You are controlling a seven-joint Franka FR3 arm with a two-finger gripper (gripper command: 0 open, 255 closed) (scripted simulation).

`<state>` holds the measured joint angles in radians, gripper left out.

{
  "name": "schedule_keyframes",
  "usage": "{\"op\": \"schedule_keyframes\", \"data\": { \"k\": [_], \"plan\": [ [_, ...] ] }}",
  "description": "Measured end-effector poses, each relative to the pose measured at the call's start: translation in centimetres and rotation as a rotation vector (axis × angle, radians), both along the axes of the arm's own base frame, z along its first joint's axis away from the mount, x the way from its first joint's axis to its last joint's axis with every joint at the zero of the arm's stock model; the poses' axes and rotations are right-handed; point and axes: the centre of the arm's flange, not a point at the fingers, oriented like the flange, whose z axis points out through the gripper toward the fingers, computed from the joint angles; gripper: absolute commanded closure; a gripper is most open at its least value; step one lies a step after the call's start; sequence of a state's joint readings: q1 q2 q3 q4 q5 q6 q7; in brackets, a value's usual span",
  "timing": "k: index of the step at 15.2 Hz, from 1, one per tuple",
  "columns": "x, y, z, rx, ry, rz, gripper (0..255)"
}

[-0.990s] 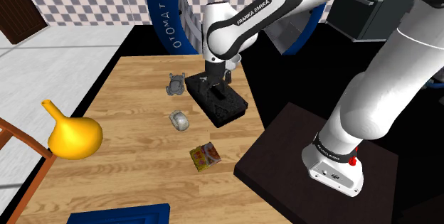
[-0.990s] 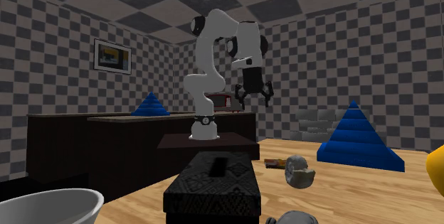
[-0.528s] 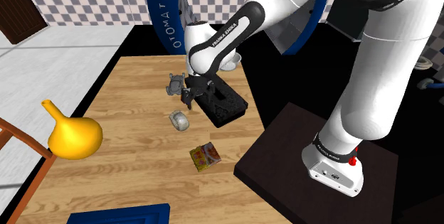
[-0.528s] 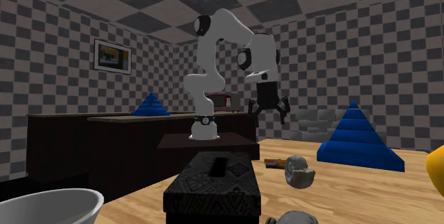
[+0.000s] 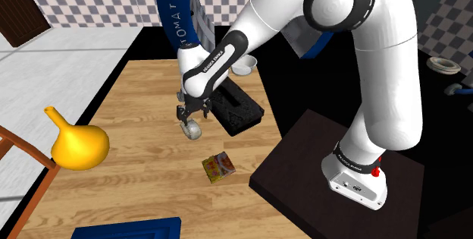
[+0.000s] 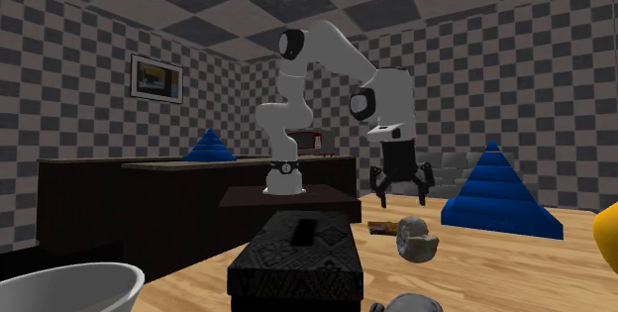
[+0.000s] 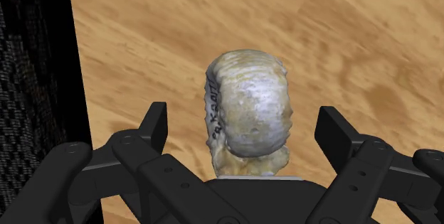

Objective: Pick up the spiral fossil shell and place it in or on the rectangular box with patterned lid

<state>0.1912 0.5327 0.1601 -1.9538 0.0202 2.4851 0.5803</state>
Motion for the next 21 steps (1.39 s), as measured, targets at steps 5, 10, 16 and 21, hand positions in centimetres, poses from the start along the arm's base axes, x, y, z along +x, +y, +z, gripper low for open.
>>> {"op": "schedule_keyframes", "data": {
  "k": [5, 10, 16, 21],
  "plan": [
    [1.6, 0.8, -3.1, -0.005, -0.005, -0.009, 0],
    [1.7, 1.0, -5.4, -0.005, -0.005, -0.010, 0],
    [1.6, 1.0, -5.6, -0.005, -0.006, -0.010, 0],
    [1.6, 1.1, -5.5, -0.004, -0.007, -0.009, 255]
  ]
}}
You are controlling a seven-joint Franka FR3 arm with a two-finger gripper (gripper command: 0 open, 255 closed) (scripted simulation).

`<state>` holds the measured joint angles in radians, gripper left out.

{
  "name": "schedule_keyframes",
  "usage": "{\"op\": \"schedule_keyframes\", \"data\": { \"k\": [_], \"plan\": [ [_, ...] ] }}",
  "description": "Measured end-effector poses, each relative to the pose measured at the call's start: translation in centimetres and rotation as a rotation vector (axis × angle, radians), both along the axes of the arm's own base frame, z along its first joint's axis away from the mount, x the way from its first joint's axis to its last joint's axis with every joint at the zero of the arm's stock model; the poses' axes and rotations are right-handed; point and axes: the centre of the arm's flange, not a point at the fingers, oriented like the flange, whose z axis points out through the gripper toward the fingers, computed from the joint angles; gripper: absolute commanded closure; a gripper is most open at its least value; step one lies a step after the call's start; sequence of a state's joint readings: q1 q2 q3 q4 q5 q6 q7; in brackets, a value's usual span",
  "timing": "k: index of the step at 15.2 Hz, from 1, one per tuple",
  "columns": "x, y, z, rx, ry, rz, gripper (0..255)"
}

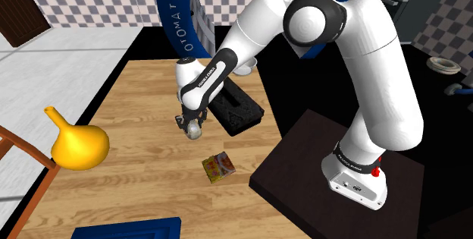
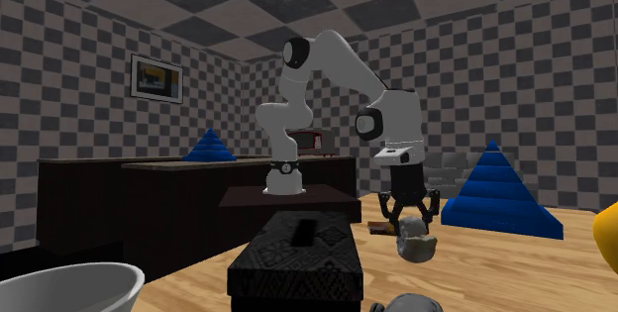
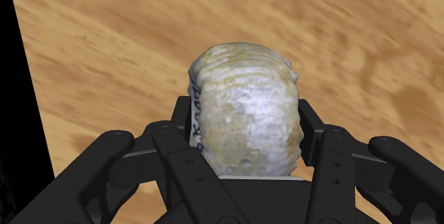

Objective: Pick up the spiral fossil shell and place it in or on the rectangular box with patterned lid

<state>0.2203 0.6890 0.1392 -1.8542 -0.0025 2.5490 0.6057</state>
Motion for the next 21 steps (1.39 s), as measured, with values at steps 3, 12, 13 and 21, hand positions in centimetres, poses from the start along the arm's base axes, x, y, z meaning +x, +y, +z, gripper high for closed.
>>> {"op": "schedule_keyframes", "data": {
  "k": [3, 12, 13, 21],
  "plan": [
    [0.0, 0.0, 0.0, 0.000, 0.000, 0.000, 255],
    [0.0, 0.0, 2.5, -0.001, 0.002, 0.000, 255],
    [0.0, -0.1, 3.0, -0.001, 0.002, 0.000, 255],
    [-0.1, -0.1, 7.2, -0.001, 0.002, 0.000, 255]
  ]
}}
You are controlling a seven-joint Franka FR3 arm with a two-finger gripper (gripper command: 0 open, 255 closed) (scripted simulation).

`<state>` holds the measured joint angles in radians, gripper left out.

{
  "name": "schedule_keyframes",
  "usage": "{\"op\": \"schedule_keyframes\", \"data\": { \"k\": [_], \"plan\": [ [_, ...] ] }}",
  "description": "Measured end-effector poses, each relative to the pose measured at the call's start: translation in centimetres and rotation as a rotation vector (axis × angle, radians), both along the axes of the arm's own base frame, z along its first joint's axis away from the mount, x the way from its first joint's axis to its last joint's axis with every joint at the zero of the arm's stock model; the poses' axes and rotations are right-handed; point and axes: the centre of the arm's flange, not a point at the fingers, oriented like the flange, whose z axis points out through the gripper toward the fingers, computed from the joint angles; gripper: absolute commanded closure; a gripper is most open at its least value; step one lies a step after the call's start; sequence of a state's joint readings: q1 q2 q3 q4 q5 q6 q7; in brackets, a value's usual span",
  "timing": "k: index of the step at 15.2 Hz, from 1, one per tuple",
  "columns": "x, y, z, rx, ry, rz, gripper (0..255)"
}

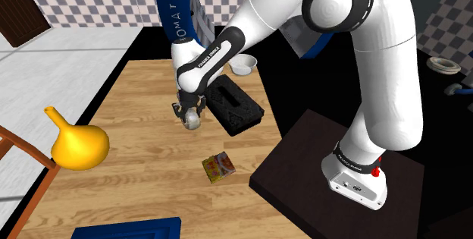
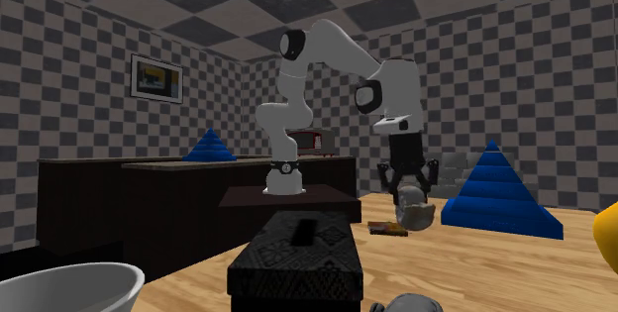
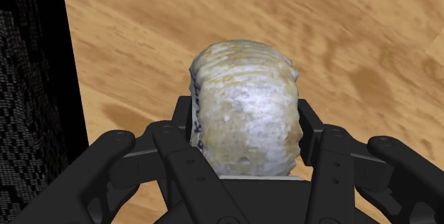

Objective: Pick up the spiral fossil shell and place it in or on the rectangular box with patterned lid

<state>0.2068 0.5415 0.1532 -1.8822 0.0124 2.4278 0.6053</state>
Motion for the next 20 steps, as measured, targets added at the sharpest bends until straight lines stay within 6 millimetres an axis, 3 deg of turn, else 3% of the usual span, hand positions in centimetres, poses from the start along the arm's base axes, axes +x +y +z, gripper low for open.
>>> {"op": "schedule_keyframes", "data": {
  "k": [18, 20],
  "plan": [
    [0.1, 0.1, 9.3, 0.000, 0.000, 0.000, 255],
    [0.3, -1.5, 9.8, 0.000, 0.000, 0.000, 255]
  ]
}}
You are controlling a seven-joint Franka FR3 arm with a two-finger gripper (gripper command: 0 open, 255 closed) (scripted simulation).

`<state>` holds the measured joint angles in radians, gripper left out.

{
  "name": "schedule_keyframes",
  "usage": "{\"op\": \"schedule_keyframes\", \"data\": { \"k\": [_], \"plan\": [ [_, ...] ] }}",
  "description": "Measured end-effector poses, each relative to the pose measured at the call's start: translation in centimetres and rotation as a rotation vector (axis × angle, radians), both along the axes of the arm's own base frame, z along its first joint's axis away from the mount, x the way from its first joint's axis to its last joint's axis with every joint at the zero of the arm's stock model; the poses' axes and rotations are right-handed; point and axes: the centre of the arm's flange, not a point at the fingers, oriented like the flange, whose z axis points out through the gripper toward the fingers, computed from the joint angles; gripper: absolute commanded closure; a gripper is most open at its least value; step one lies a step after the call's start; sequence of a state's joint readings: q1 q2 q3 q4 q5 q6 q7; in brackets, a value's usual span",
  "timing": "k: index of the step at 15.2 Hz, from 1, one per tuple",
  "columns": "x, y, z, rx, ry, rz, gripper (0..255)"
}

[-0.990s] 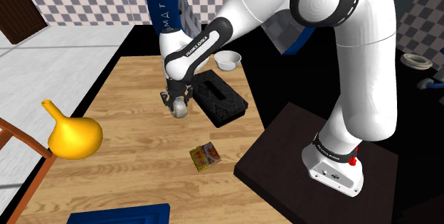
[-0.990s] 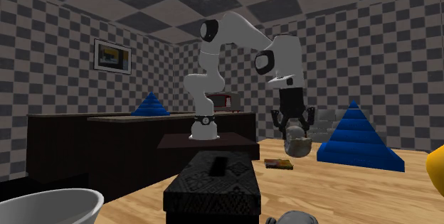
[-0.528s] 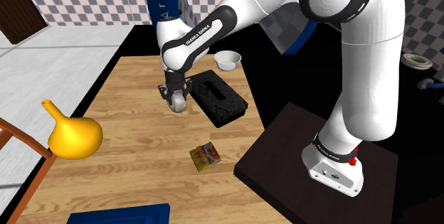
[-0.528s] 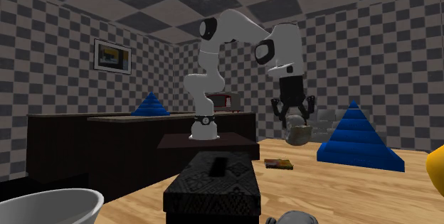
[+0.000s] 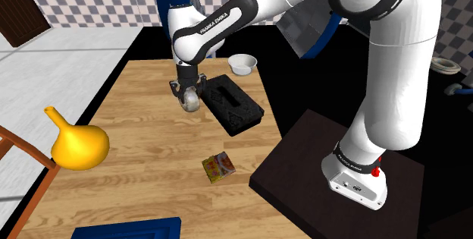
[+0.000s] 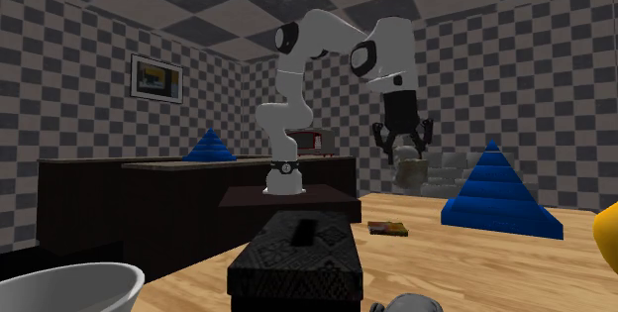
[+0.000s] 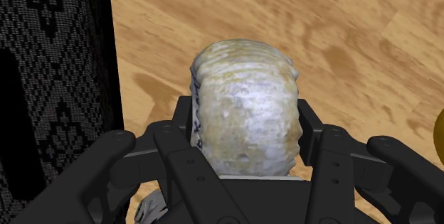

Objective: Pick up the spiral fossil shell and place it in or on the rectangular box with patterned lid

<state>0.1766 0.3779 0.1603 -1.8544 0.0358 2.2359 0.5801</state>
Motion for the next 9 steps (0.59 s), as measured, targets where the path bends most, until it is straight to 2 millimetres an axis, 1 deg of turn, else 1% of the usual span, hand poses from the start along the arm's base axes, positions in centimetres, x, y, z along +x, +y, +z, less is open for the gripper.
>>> {"op": "schedule_keyframes", "data": {
  "k": [4, 7, 9],
  "plan": [
    [0.2, -4.8, 0.3, 0.000, 0.000, -0.001, 255],
    [0.6, -9.1, 0.5, 0.000, 0.001, -0.002, 255],
    [0.7, -11.7, 0.5, -0.001, 0.000, -0.002, 255]
  ]
}}
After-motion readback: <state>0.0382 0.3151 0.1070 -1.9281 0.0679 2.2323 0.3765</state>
